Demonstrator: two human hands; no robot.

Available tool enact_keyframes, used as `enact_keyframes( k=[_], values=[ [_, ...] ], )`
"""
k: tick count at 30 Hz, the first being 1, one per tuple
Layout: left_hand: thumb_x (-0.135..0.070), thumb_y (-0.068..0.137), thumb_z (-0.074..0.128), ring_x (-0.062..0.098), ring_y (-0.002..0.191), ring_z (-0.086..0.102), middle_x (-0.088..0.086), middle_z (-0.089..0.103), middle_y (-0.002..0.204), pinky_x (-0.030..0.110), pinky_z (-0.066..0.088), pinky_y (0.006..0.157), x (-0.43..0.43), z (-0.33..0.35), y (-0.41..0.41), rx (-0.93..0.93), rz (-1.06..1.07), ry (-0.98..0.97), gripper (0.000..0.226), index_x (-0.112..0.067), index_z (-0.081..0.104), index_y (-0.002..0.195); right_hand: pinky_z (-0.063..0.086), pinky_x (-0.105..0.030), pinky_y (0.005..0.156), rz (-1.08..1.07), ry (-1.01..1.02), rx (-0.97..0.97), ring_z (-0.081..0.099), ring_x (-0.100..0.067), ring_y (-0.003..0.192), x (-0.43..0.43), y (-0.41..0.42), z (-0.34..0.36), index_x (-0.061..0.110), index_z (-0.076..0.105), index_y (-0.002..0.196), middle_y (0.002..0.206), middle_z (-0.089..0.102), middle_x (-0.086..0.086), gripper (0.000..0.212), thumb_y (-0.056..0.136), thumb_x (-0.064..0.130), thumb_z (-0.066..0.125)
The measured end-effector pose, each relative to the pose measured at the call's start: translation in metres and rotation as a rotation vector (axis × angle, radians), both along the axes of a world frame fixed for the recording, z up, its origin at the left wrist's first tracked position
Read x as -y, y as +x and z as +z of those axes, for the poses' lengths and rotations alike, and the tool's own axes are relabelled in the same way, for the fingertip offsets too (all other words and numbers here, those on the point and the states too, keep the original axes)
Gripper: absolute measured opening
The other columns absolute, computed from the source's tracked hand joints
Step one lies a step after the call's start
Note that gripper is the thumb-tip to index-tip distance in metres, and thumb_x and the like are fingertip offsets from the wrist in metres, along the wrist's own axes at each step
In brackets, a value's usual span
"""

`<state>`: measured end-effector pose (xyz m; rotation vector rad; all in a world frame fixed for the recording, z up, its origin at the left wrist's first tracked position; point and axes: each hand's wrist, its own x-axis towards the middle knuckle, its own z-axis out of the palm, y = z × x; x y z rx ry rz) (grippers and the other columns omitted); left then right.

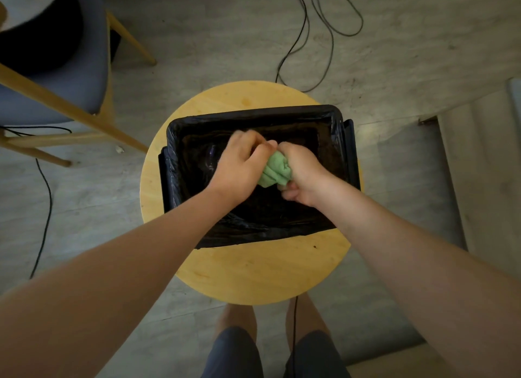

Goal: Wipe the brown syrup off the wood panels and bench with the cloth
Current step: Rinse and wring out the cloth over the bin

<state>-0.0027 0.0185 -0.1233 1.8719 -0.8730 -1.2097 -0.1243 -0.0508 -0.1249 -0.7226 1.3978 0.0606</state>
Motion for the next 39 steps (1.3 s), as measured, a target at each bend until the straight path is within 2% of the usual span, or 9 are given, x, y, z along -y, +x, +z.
enact_keyframes(
  k=[3, 6, 10, 14, 18, 22, 27, 36, 39],
  values=[
    [-0.036, 0.093, 0.061, -0.002, 0.119, 0.052, -0.009, 0.054, 0.131, 0.016, 0.042, 0.099, -0.002, -0.003, 0.0, -0.12, -0.057, -0.115, 0.035, -0.029, 0.061, 0.127, 0.014, -0.015, 0.037, -0.086, 0.367, 0.089, 0.027, -0.006, 0.035, -0.003, -0.004, -0.002, 0.019, 0.051, 0.063, 0.053, 0.038, 0.002, 0.043, 0.099, 0.042, 0.047],
    [-0.021, 0.099, 0.057, -0.001, 0.126, 0.056, -0.014, 0.061, 0.134, 0.029, 0.046, 0.111, 0.002, -0.003, -0.018, -0.137, -0.005, -0.136, 0.036, -0.031, 0.06, 0.133, 0.023, -0.016, 0.038, -0.222, 0.406, 0.048, 0.034, -0.006, 0.041, -0.007, 0.005, 0.001, 0.021, 0.054, 0.065, 0.053, 0.042, 0.004, 0.045, 0.097, 0.052, 0.055],
    [-0.007, 0.102, 0.046, 0.005, 0.11, 0.068, -0.008, 0.072, 0.119, 0.033, 0.056, 0.101, 0.02, 0.002, -0.036, -0.325, 0.504, -0.006, 0.033, -0.025, 0.069, 0.119, 0.049, -0.032, 0.063, -0.326, -0.057, 0.014, 0.065, -0.022, 0.077, -0.008, 0.026, -0.003, 0.017, 0.068, 0.085, 0.077, 0.068, -0.004, 0.033, 0.103, 0.034, 0.046],
    [-0.006, 0.101, 0.054, 0.026, 0.103, 0.075, 0.013, 0.077, 0.104, 0.035, 0.061, 0.082, 0.041, 0.001, -0.023, -0.628, 0.679, 0.202, 0.026, -0.011, 0.073, 0.119, 0.048, -0.034, 0.059, 0.255, -0.916, -0.244, 0.064, -0.02, 0.065, -0.004, 0.022, -0.015, 0.016, 0.068, 0.067, 0.066, 0.066, -0.002, 0.058, 0.108, 0.03, 0.029],
    [-0.014, 0.104, 0.054, 0.018, 0.075, 0.066, 0.004, 0.068, 0.087, 0.031, 0.056, 0.065, 0.043, 0.002, -0.015, -0.739, 0.584, 0.37, 0.024, -0.005, 0.068, 0.121, 0.05, -0.035, 0.052, 0.569, -1.331, -0.223, 0.064, -0.02, 0.057, -0.001, 0.007, -0.024, 0.01, 0.072, 0.08, 0.065, 0.066, -0.004, 0.058, 0.109, 0.03, 0.026],
    [-0.014, 0.105, 0.05, 0.025, 0.067, 0.063, 0.01, 0.065, 0.074, 0.034, 0.054, 0.06, 0.046, 0.008, -0.009, -0.705, 0.506, 0.569, 0.024, -0.007, 0.065, 0.088, 0.05, -0.041, 0.048, 0.717, -1.455, -0.227, 0.061, -0.026, 0.051, 0.005, 0.0, -0.027, 0.008, 0.068, 0.074, 0.061, 0.064, -0.008, 0.062, 0.108, 0.035, 0.023],
    [-0.016, 0.105, 0.052, 0.026, 0.066, 0.062, 0.01, 0.064, 0.048, 0.035, 0.052, 0.057, 0.048, 0.015, -0.007, -0.752, 0.458, 0.673, 0.027, -0.004, 0.062, 0.082, 0.053, -0.046, 0.053, 0.813, -1.524, -0.189, 0.065, -0.032, 0.057, 0.008, -0.005, -0.031, 0.007, 0.068, 0.078, 0.068, 0.068, -0.011, 0.062, 0.109, 0.037, 0.024],
    [-0.014, 0.104, 0.049, 0.029, 0.074, 0.068, 0.016, 0.069, 0.084, 0.04, 0.059, 0.061, 0.038, 0.008, -0.007, -0.751, 0.449, 0.701, 0.021, -0.001, 0.066, 0.103, 0.045, -0.037, 0.04, 0.943, -1.726, -0.272, 0.058, -0.027, 0.046, -0.005, -0.018, -0.032, 0.013, 0.063, 0.075, 0.062, 0.062, -0.006, 0.059, 0.112, 0.035, 0.022],
    [-0.015, 0.103, 0.049, 0.034, 0.081, 0.072, 0.019, 0.072, 0.086, 0.049, 0.062, 0.069, 0.041, 0.017, -0.004, -0.721, 0.345, 0.691, 0.023, -0.001, 0.067, 0.102, 0.048, -0.039, 0.045, 0.901, -1.544, -0.33, 0.062, -0.028, 0.052, -0.006, -0.014, -0.016, 0.011, 0.065, 0.082, 0.066, 0.065, -0.007, 0.056, 0.11, 0.037, 0.026]
  ],
)
